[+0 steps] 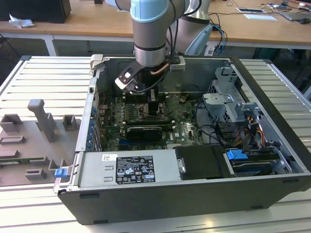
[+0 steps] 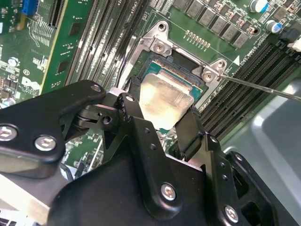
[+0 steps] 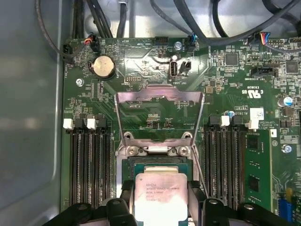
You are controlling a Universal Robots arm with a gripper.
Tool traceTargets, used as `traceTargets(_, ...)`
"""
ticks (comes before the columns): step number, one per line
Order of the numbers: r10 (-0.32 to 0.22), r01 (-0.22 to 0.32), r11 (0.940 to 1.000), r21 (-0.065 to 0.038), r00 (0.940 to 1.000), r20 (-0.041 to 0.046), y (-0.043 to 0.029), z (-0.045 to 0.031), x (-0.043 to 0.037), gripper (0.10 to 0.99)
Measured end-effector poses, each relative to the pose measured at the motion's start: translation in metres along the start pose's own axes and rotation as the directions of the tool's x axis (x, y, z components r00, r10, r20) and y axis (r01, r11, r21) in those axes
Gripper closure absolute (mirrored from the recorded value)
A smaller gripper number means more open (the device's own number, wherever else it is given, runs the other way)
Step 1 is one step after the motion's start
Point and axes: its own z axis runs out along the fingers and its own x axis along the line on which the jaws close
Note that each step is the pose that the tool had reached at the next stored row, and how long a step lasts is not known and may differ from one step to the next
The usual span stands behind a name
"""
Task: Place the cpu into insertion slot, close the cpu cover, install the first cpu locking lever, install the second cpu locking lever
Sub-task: 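Place the cpu into insertion slot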
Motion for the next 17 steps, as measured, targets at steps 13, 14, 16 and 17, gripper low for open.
traceTargets(13,0.002,-0.002,1.0000,0.000,0.9999,0.0101,-0.0007,0.0085,0.0027,0.545)
traceTargets(14,0.002,-0.002,1.0000,0.000,0.9999,0.0104,-0.0006,0.0091,0.0032,0.545)
traceTargets(16,0.002,-0.002,1.0000,0.000,0.9999,0.0137,-0.0007,0.0093,0.0032,0.545)
traceTargets(17,0.002,-0.002,1.0000,0.000,0.9999,0.0144,-0.0008,0.0093,0.0032,0.545)
